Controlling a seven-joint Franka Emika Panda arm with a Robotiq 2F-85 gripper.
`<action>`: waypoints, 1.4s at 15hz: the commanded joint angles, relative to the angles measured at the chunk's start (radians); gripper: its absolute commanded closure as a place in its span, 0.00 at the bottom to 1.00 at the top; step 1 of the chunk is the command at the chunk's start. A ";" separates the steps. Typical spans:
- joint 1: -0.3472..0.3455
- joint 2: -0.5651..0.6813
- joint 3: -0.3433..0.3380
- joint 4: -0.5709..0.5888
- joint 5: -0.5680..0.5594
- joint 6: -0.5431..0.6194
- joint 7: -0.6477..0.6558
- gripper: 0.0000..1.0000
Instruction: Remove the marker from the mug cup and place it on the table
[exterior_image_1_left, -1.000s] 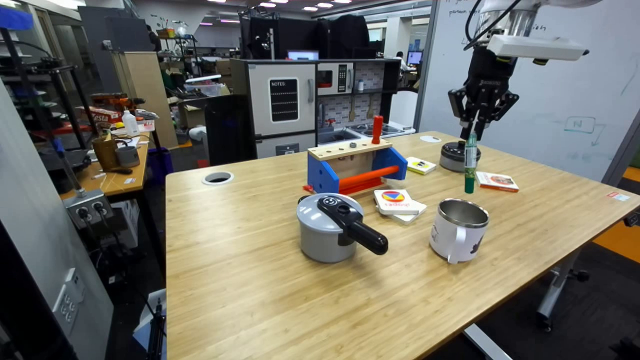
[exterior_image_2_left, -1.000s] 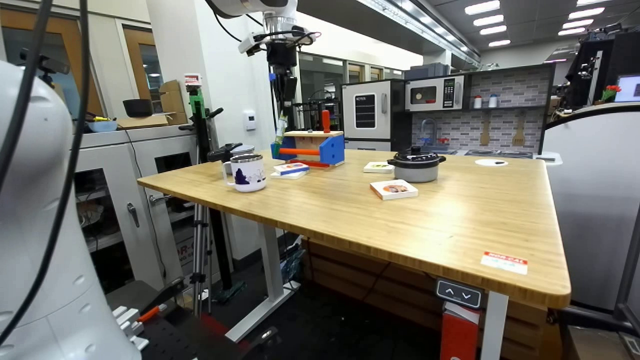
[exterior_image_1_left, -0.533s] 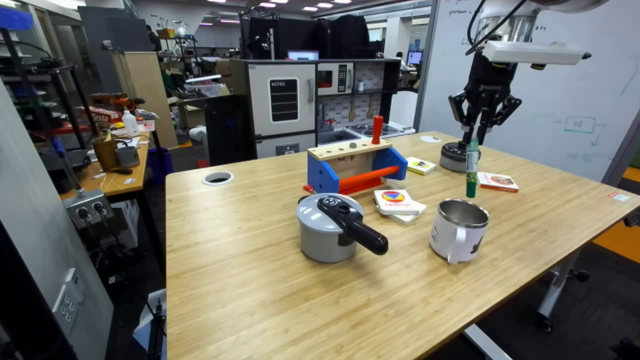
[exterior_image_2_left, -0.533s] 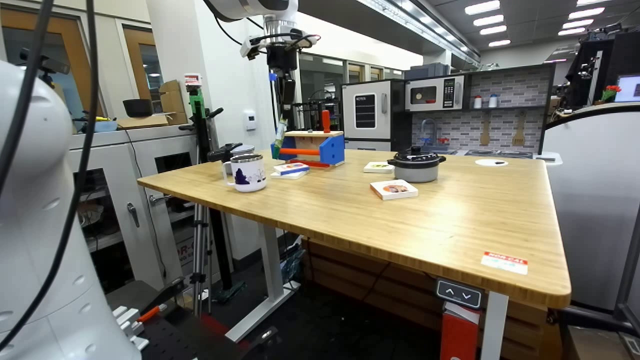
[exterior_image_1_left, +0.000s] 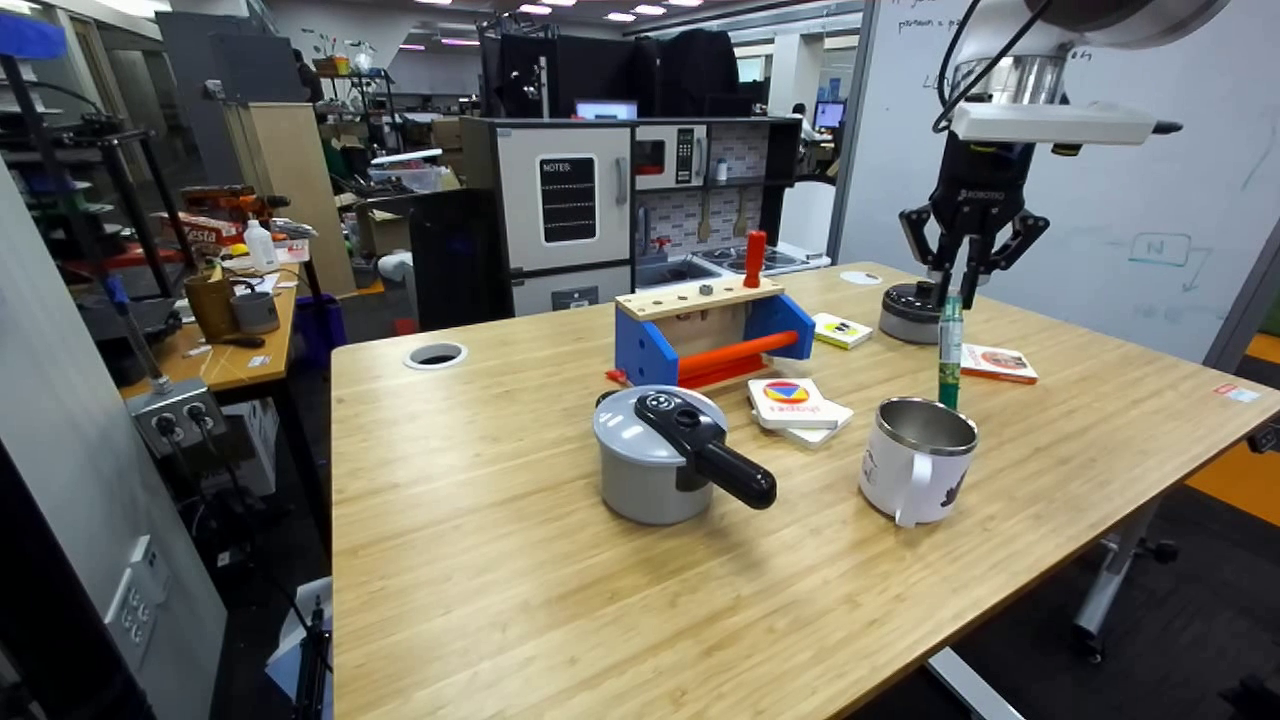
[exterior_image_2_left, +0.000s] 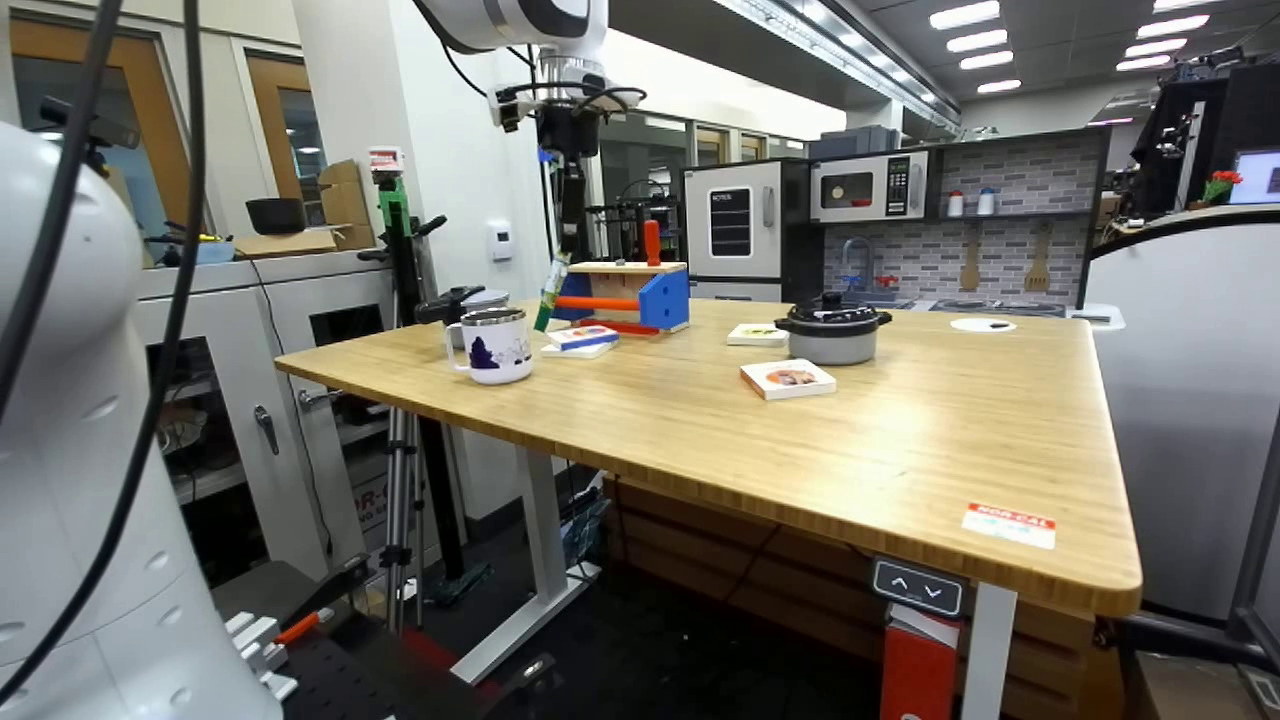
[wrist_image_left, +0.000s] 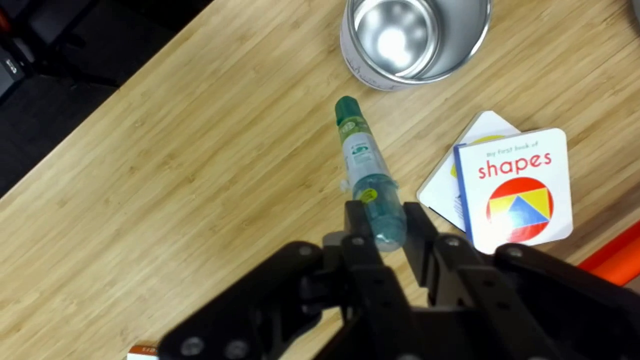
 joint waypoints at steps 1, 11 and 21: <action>-0.020 0.063 -0.011 0.047 0.086 -0.046 0.010 0.94; -0.100 0.294 -0.106 0.312 0.145 -0.135 0.005 0.89; -0.091 0.278 -0.113 0.277 0.121 -0.087 0.004 0.52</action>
